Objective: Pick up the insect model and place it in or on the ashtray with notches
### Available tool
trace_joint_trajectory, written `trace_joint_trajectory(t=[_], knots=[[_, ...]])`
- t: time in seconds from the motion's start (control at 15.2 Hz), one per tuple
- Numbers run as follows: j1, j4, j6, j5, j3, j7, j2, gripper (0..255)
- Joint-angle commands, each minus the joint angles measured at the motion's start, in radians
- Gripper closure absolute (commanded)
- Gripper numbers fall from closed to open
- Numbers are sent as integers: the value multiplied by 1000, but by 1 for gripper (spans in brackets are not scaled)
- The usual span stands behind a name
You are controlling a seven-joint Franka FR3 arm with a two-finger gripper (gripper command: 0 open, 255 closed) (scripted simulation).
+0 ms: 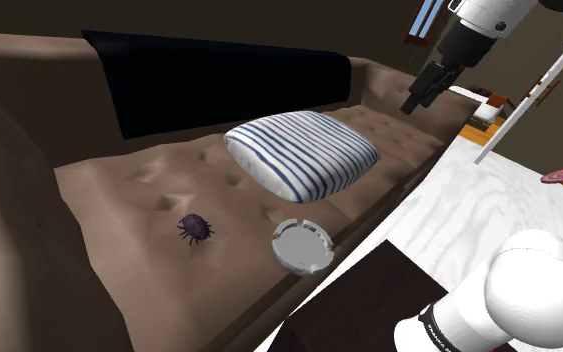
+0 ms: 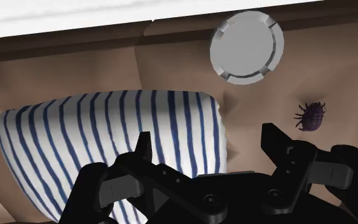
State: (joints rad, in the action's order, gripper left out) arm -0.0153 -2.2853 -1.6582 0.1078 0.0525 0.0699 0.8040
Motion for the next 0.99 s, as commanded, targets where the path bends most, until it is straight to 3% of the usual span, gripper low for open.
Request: trace_joint_trajectory(t=[0.0,0.92], knots=[[0,0,0,0,0,0,0,0],[-66,-208,-406,-92,-176,-224,-194,0]])
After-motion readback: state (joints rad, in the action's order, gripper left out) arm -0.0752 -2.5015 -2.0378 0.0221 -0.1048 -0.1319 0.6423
